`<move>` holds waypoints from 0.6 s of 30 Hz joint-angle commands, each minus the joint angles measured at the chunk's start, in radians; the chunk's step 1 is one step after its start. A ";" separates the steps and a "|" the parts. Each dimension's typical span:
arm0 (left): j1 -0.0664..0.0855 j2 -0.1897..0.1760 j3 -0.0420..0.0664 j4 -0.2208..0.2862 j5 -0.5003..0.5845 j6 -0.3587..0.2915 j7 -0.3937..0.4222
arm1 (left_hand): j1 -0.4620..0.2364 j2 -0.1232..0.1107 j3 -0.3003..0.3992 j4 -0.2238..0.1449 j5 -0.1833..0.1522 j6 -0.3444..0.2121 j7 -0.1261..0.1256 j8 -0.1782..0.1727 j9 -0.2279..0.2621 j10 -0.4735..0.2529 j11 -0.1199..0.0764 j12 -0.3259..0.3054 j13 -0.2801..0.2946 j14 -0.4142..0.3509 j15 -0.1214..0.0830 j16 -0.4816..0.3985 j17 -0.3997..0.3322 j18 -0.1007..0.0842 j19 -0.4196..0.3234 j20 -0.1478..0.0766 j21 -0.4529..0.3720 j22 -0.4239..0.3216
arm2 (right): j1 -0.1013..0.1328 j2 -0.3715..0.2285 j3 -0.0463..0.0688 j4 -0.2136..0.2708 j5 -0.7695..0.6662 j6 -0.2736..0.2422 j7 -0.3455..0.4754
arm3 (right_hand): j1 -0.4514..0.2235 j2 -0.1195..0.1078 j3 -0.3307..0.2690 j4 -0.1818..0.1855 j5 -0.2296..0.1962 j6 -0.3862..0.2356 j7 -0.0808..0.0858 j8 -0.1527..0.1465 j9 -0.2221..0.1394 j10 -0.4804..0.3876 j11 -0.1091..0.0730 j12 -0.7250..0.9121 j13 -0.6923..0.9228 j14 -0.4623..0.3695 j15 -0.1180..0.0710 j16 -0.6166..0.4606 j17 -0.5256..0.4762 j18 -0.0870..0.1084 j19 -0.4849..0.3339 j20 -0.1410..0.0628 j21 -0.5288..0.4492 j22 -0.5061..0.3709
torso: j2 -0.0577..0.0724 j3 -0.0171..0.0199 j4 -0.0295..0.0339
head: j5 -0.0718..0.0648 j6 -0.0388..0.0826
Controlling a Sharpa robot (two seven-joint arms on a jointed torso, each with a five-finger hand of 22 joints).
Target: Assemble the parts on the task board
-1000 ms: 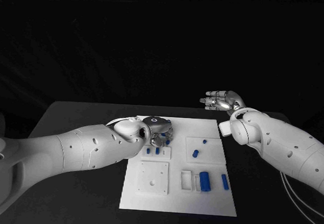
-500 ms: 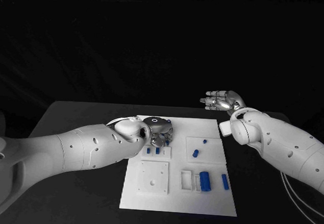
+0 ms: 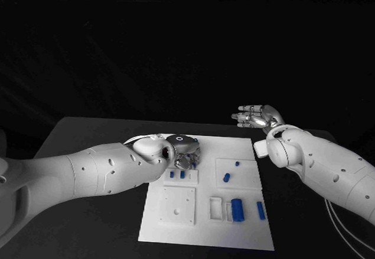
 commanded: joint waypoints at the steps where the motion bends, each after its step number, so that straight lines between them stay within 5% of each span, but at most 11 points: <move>1: -0.002 0.000 -0.002 0.002 -0.008 -0.006 0.005 | 0.002 0.009 0.006 -0.014 0.007 0.002 0.001 0.000 0.001 0.003 0.001 0.000 0.002 0.002 -0.007 0.003 -0.001 0.011 -0.006 -0.005 0.010 0.021 | 0.000 0.001 0.000 0.001 -0.004 0.015 0.011 | -0.006 -0.001 -0.002 0.006 0.005 0.003 0.019 -0.004 -0.001 0.005 -0.002 -0.003 -0.001 -0.001 -0.002 -0.004 -0.001 -0.016 -0.007 -0.001 0.000 -0.001 | 0.000 0.0003 0.0002 | 0.000 0.001; 10: -0.002 -0.026 0.007 0.023 0.004 -0.064 0.015 | -0.010 0.007 0.018 -0.029 0.018 -0.003 0.002 0.000 0.001 -0.001 0.003 0.000 0.002 0.002 -0.005 0.005 -0.003 0.018 -0.012 -0.001 0.027 0.020 | 0.000 0.001 0.000 0.000 -0.004 0.015 0.012 | -0.007 -0.001 -0.003 0.006 0.006 0.004 0.019 -0.004 -0.001 0.005 -0.002 -0.003 -0.001 -0.001 -0.002 -0.004 -0.001 -0.016 -0.005 -0.001 0.000 -0.001 | 0.000 -0.0003 0.0009 | 0.001 0.005; 18: -0.002 -0.086 0.058 0.091 0.085 -0.087 -0.013 | -0.017 0.003 0.020 -0.027 0.016 -0.013 0.003 0.000 0.000 -0.014 0.007 0.000 0.001 0.001 -0.003 0.005 -0.005 0.017 -0.013 -0.002 0.032 0.018 | 0.000 -0.005 0.000 0.002 -0.004 0.014 0.012 | -0.007 -0.001 -0.003 0.006 0.006 0.004 0.019 -0.004 -0.001 0.005 -0.002 -0.003 -0.001 -0.001 -0.002 -0.004 -0.001 -0.016 -0.005 -0.001 0.000 -0.001 | 0.000 -0.0001 0.0026 | 0.000 0.005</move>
